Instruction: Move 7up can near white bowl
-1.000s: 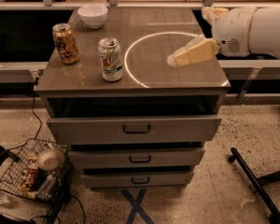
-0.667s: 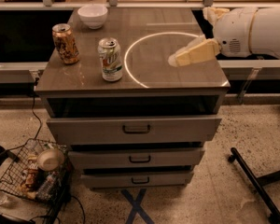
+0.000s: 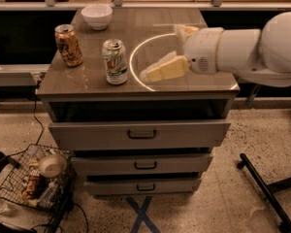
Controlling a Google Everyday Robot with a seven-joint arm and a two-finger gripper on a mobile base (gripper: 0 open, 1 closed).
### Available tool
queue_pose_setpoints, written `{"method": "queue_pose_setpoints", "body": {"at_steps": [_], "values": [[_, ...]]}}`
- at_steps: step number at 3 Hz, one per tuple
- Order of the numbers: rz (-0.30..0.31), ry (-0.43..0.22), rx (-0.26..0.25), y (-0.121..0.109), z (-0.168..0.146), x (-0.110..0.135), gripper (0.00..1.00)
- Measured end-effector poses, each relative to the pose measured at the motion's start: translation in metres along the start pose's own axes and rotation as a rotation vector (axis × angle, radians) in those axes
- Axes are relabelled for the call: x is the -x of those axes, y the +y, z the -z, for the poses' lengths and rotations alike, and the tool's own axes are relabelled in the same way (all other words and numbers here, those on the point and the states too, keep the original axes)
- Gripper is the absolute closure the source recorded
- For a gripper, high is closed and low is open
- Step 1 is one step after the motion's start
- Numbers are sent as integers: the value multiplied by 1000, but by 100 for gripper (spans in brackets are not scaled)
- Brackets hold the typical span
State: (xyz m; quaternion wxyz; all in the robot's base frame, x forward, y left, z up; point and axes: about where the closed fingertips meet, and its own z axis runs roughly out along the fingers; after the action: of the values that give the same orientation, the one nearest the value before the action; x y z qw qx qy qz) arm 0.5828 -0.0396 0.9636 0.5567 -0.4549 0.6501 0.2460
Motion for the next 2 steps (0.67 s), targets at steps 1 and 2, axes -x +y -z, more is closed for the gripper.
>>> {"method": "queue_pose_setpoints", "body": {"at_steps": [1,2], "values": [[-69,-68,62,11,-52,-7,0],[-101,-90,75,8,-78,-16,0]]}}
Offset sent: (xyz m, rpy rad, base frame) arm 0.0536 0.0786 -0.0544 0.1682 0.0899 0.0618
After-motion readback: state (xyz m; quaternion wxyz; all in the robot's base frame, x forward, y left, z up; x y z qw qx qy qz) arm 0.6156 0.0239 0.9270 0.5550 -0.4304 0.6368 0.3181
